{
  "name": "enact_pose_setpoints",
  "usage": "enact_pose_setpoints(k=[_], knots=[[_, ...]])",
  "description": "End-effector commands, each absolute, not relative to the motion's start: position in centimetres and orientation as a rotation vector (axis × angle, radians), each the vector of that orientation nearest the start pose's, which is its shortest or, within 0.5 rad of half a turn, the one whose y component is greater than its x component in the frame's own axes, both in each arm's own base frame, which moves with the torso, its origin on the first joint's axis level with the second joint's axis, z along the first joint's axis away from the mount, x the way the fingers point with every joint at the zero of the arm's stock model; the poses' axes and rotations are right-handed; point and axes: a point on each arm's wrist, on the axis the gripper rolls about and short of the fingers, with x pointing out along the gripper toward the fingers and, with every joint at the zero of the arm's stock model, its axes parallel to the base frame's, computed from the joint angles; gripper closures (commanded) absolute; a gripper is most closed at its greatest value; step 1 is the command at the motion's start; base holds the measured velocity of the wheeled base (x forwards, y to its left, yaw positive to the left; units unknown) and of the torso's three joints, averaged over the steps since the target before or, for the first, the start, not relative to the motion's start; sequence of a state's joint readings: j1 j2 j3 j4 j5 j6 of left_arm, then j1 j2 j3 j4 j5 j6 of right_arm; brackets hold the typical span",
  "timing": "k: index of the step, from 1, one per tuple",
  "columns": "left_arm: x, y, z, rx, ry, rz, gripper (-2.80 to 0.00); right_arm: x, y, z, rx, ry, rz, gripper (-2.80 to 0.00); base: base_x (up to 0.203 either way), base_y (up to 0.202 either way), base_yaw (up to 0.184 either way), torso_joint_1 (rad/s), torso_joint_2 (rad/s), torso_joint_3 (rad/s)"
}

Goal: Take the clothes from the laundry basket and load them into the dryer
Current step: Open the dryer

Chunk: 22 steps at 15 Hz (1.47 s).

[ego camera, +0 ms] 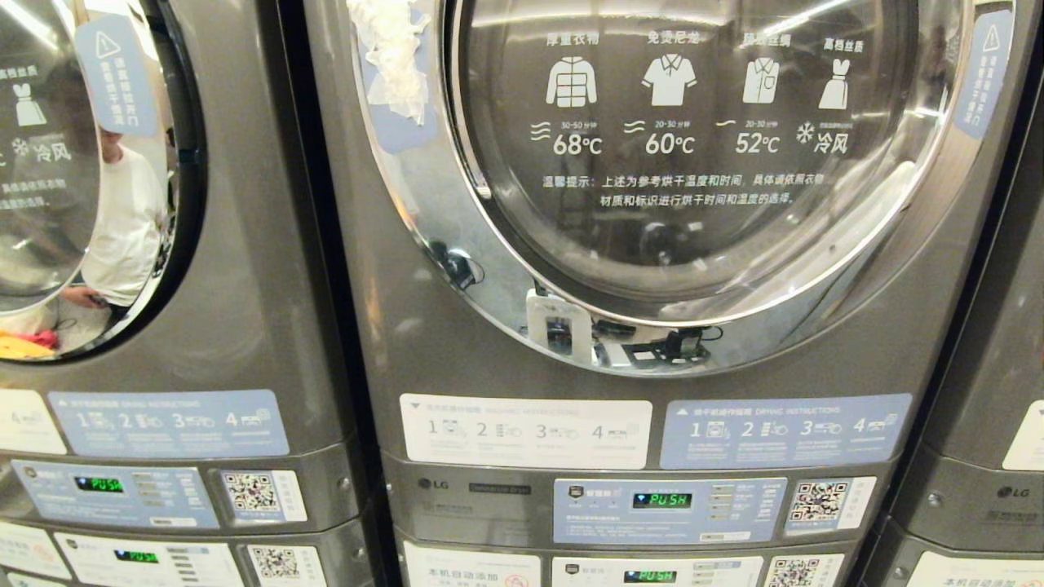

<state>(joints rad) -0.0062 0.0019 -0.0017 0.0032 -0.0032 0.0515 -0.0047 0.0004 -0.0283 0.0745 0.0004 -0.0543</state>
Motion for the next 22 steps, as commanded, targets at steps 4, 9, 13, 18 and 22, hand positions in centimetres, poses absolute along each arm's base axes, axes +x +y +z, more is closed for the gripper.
enact_pose_setpoints(k=[4, 9, 13, 18, 22], knots=[[-2.3, 0.0, 7.5, 0.055, 0.004, -0.011, 0.0, -2.5, 0.1, 7.5, -0.126, 0.049, 0.029, 0.0, 0.0, 0.0, 0.0, 0.0, 0.0, 0.0], [-2.3, 0.0, 7.6, 0.025, 0.001, -0.005, 0.0, -4.9, 0.1, 14.8, -0.074, -0.202, 0.022, 0.0, 0.0, 0.0, 0.0, 0.0, 0.0, 0.0], [-2.3, 0.0, 7.6, 0.023, 0.001, -0.005, 0.0, -7.6, 0.7, 26.3, 0.062, -0.254, 0.29, 0.0, 0.0, 0.0, 0.0, 0.0, 0.0, 0.0], [-2.3, 0.0, 7.6, 0.023, 0.001, -0.005, 0.0, -0.7, 1.7, 32.8, 0.249, 0.116, 0.841, -2.8, 0.0, 0.0, 0.0, 0.0, 0.0, 0.0], [-2.3, 0.0, 7.6, 0.023, 0.001, -0.005, 0.0, 7.3, 2.5, 38.2, 0.289, 0.214, 1.007, -2.8, 0.0, 0.0, 0.0, 0.0, 0.0, 0.0]])
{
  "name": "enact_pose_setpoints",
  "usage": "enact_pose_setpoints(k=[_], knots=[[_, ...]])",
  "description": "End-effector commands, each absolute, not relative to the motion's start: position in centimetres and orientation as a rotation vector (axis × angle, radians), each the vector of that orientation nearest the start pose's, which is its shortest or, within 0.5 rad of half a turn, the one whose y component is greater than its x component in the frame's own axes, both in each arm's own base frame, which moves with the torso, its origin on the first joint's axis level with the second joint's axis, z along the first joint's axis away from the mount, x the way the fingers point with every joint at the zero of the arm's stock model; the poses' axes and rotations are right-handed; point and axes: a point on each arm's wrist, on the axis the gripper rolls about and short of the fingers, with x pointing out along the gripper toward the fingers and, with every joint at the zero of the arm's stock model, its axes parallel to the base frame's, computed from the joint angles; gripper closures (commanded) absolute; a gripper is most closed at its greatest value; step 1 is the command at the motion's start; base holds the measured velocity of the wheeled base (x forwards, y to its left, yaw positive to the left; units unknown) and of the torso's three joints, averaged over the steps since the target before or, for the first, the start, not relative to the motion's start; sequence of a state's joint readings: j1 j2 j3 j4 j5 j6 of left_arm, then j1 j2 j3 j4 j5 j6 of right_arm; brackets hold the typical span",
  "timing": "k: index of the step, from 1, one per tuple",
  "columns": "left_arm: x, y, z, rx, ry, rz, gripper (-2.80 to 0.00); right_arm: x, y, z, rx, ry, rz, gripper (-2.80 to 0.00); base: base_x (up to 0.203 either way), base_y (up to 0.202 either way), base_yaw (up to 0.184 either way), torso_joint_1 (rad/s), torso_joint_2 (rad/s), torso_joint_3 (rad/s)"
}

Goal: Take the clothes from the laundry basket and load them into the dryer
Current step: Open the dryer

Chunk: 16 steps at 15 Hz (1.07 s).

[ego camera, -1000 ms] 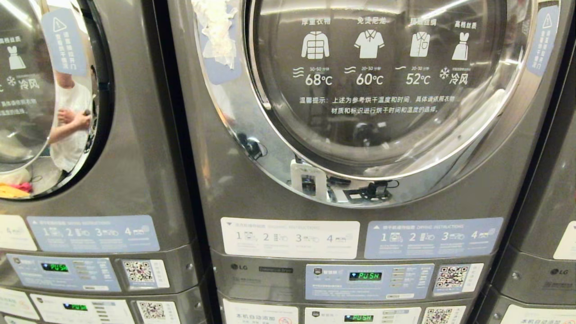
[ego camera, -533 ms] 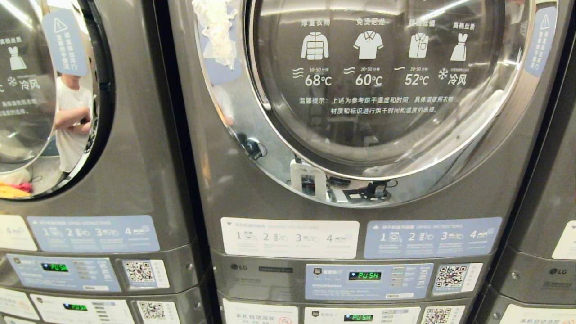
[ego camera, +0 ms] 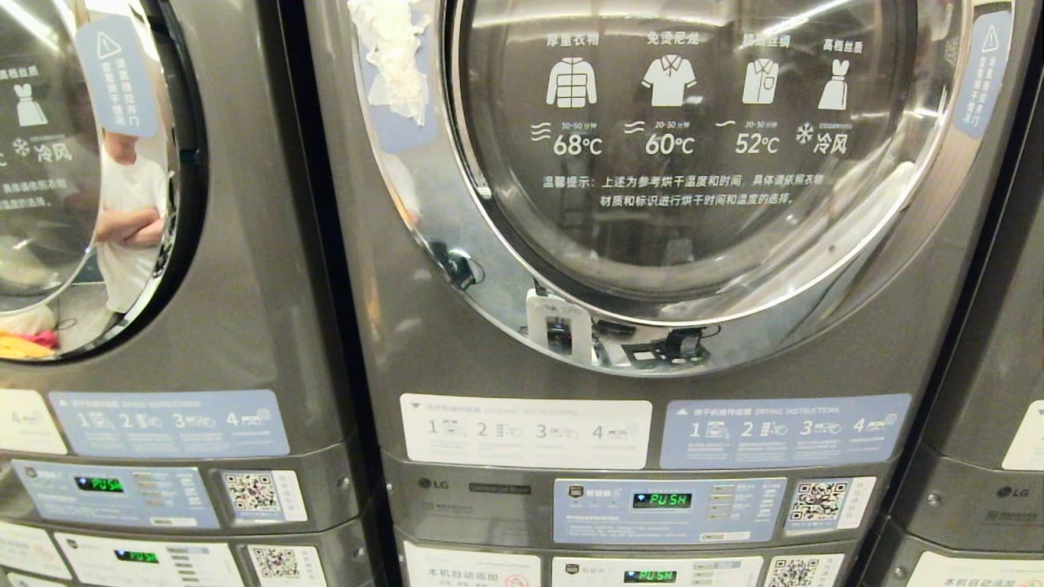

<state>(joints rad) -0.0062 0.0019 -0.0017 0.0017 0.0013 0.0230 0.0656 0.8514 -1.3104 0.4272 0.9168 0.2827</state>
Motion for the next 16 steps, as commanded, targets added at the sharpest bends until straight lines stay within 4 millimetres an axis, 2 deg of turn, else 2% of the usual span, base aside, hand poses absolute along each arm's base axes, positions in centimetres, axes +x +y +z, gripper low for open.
enact_pose_setpoints(k=[1, 2, 3, 7, 10, 11, 15, 16], knots=[[-2.3, 0.0, 7.6, 0.023, 0.001, -0.005, 0.0, 9.1, 3.0, 38.9, 0.292, 0.232, 1.032, -2.8, 0.0, 0.0, 0.0, 0.0, 0.0, 0.0], [-2.3, 0.0, 7.6, 0.023, 0.001, -0.005, 0.0, 10.3, 3.5, 39.3, 0.289, 0.242, 1.063, -2.8, 0.0, 0.0, 0.0, 0.0, 0.0, 0.0], [-2.3, 0.0, 7.6, 0.023, 0.001, -0.005, 0.0, 10.7, 4.3, 39.5, 0.263, 0.243, 1.118, -2.8, 0.0, 0.0, 0.0, 0.0, 0.0, 0.0], [-2.3, 0.0, 7.6, 0.023, 0.001, -0.005, 0.0, 14.6, 6.2, 37.5, -0.034, 0.178, 1.086, -2.8, 0.0, 0.0, 0.0, 0.0, 0.0, 0.0], [-2.3, 0.0, 7.6, 0.023, 0.001, -0.005, 0.0, 16.4, 7.5, 36.8, -0.049, 0.207, 1.123, -2.8, 0.0, 0.0, 0.0, 0.0, 0.0, 0.0], [-2.3, 0.0, 7.6, 0.023, 0.001, -0.005, 0.0, 17.3, 8.2, 36.9, -0.051, 0.192, 1.135, -2.8, 0.0, 0.0, 0.0, 0.0, 0.0, 0.0], [-2.3, 0.0, 7.6, 0.023, 0.001, -0.005, 0.0, 19.6, 10.4, 39.2, -0.086, 0.063, 1.19, -2.8, 0.0, 0.0, 0.0, 0.0, 0.0, 0.0], [-2.3, 0.0, 7.6, 0.023, 0.001, -0.005, 0.0, 19.5, 11.2, 39.6, -0.091, 0.042, 1.221, -2.8, 0.0, 0.0, 0.0, 0.0, 0.0, 0.0]])
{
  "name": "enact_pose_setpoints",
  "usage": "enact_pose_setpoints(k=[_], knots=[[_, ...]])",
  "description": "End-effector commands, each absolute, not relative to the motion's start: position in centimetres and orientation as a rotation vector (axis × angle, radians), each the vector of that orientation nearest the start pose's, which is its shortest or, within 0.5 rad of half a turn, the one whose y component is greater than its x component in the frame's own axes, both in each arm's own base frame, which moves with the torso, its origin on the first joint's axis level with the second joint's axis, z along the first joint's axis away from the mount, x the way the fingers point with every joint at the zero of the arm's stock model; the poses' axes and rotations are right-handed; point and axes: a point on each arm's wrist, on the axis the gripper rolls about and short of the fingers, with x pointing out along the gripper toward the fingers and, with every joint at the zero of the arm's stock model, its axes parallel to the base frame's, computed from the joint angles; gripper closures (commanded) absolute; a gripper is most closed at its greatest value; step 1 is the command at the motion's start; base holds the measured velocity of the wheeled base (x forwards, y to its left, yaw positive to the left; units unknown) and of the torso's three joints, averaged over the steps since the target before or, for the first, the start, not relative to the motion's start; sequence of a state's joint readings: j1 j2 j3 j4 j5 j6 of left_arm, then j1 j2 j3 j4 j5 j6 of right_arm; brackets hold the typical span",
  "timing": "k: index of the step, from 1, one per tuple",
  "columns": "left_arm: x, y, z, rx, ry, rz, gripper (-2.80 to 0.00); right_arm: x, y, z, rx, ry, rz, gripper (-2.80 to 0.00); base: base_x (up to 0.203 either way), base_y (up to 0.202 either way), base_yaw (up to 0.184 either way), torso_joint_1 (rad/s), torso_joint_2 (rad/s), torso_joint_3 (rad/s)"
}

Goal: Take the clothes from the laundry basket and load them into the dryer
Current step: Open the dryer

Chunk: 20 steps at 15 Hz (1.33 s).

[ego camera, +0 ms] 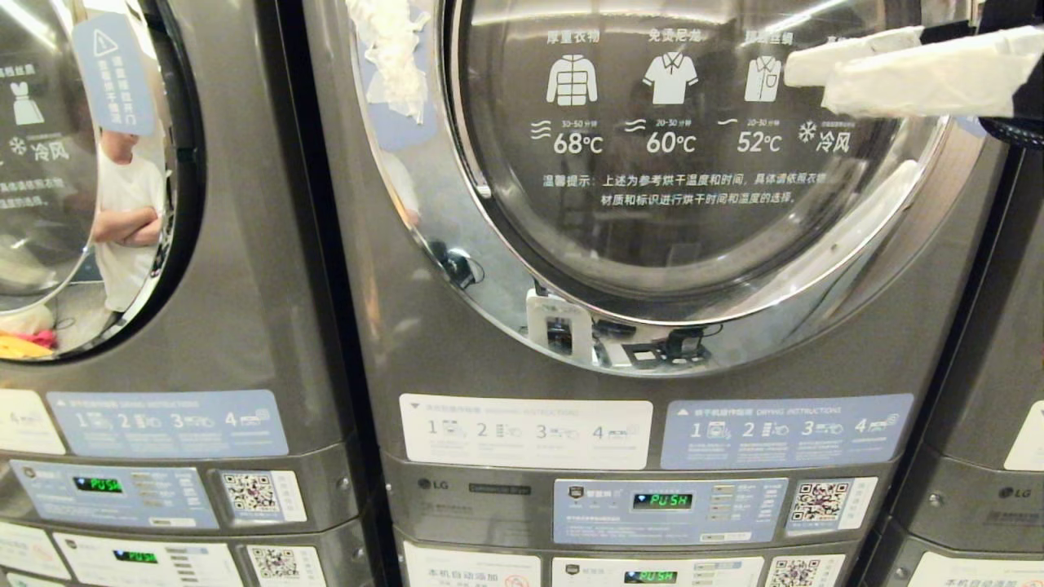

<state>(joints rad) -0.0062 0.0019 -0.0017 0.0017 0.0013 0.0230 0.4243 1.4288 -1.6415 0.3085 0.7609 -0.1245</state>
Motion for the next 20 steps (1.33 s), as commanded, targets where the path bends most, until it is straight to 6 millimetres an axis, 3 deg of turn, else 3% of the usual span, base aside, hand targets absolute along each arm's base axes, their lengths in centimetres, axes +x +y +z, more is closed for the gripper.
enact_pose_setpoints(k=[1, 5, 10, 14, 20], knots=[[-2.3, 0.0, 7.6, 0.023, 0.001, -0.005, 0.0, 19.4, 12.1, 39.7, -0.096, 0.033, 1.242, -2.8, 0.0, 0.0, 0.0, 0.0, 0.0, 0.0], [-2.3, 0.0, 7.6, 0.023, 0.001, -0.005, 0.0, 21.5, 17.3, 38.8, -0.134, 0.037, 1.2, -2.8, 0.0, 0.0, 0.0, 0.0, 0.0, 0.0], [-2.3, 0.0, 7.6, 0.023, 0.001, -0.005, 0.0, 24.4, 22.3, 37.9, -0.117, -0.01, 1.047, -2.8, 0.0, 0.0, 0.0, 0.0, 0.0, 0.0], [-2.3, 0.0, 7.6, 0.023, 0.001, -0.005, 0.0, 24.0, 24.1, 38.3, 0.014, 0.003, 0.997, -2.8, 0.0, 0.0, 0.0, 0.0, 0.0, 0.0], [-2.3, 0.0, 7.6, 0.023, 0.001, -0.005, 0.0, 24.8, 26.7, 37.2, 0.025, -0.04, 0.97, -2.8, 0.0, 0.0, 0.0, 0.0, 0.0, 0.0]])
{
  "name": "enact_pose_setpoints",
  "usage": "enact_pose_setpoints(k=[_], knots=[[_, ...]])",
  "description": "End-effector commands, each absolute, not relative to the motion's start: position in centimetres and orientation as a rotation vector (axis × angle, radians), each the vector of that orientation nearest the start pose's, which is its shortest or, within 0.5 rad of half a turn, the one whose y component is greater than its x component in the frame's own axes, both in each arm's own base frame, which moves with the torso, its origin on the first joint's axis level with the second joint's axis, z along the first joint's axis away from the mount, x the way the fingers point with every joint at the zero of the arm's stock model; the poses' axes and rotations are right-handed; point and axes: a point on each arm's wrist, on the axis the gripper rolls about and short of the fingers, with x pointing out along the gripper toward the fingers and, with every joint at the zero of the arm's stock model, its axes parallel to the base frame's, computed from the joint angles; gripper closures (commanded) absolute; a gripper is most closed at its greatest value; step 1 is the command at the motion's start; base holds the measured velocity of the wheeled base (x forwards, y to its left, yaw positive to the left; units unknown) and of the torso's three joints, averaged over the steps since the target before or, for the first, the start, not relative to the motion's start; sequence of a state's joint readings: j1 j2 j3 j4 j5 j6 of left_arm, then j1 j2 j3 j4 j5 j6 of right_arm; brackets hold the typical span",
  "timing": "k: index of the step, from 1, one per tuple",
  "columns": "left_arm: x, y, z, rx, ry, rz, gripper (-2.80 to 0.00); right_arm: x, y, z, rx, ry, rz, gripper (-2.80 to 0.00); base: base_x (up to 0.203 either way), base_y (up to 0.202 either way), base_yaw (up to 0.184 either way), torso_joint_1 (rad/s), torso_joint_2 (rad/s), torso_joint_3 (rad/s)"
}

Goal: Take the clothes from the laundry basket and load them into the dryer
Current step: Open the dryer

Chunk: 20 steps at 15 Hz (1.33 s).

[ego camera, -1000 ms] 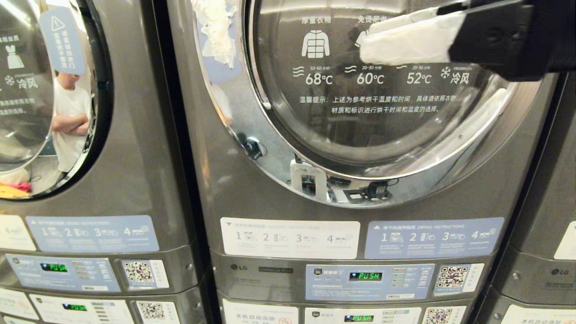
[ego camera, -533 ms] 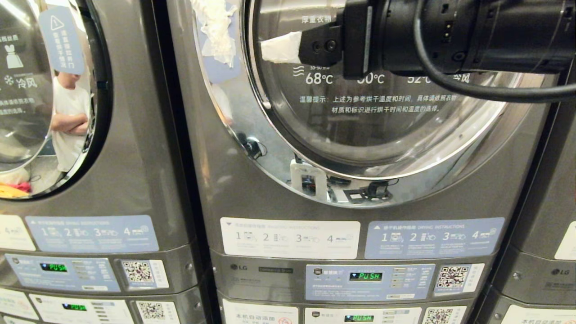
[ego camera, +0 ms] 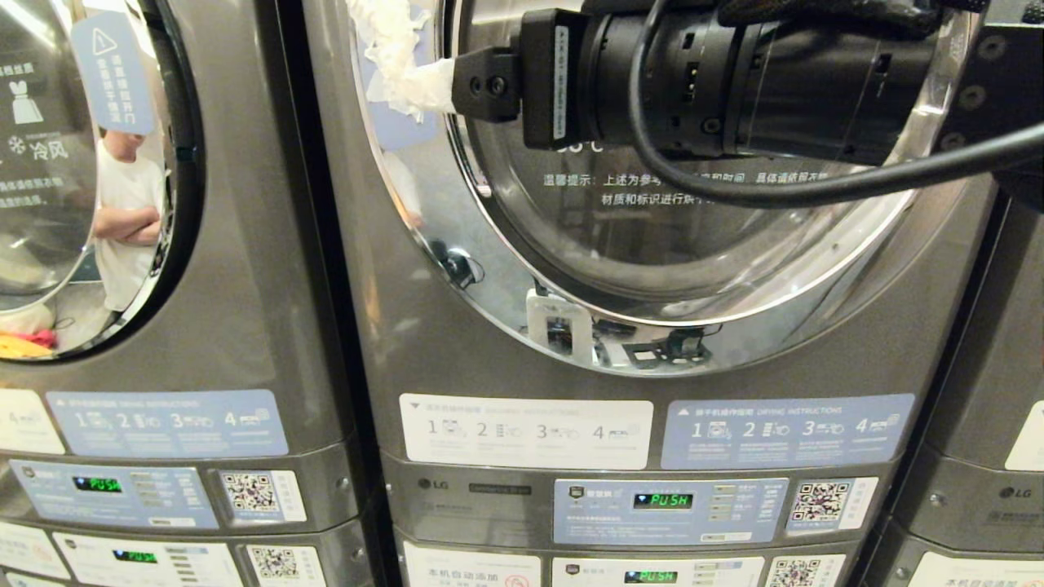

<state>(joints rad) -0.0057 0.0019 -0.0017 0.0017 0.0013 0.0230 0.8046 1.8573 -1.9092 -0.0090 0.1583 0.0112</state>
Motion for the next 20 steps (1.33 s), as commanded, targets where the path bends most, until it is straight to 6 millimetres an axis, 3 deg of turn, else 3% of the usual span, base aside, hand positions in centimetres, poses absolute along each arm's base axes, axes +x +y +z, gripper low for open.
enact_pose_setpoints(k=[1, 9, 20], knots=[[-2.3, 0.0, 7.6, 0.023, 0.001, -0.005, 0.0, 24.9, 26.9, 37.0, 0.023, -0.038, 0.973, -2.8, 0.0, 0.0, 0.0, 0.0, 0.0, 0.0], [-2.3, 0.0, 7.6, 0.023, 0.001, -0.005, 0.0, 26.8, 29.4, 35.3, -0.023, -0.105, 0.925, -2.8, 0.0, 0.0, 0.0, 0.0, 0.0, 0.0], [-2.3, 0.0, 7.6, 0.023, 0.001, -0.005, 0.0, 27.9, 30.6, 33.8, -0.063, -0.112, 0.933, -2.8, 0.0, 0.0, 0.0, 0.0, 0.0, 0.0]])
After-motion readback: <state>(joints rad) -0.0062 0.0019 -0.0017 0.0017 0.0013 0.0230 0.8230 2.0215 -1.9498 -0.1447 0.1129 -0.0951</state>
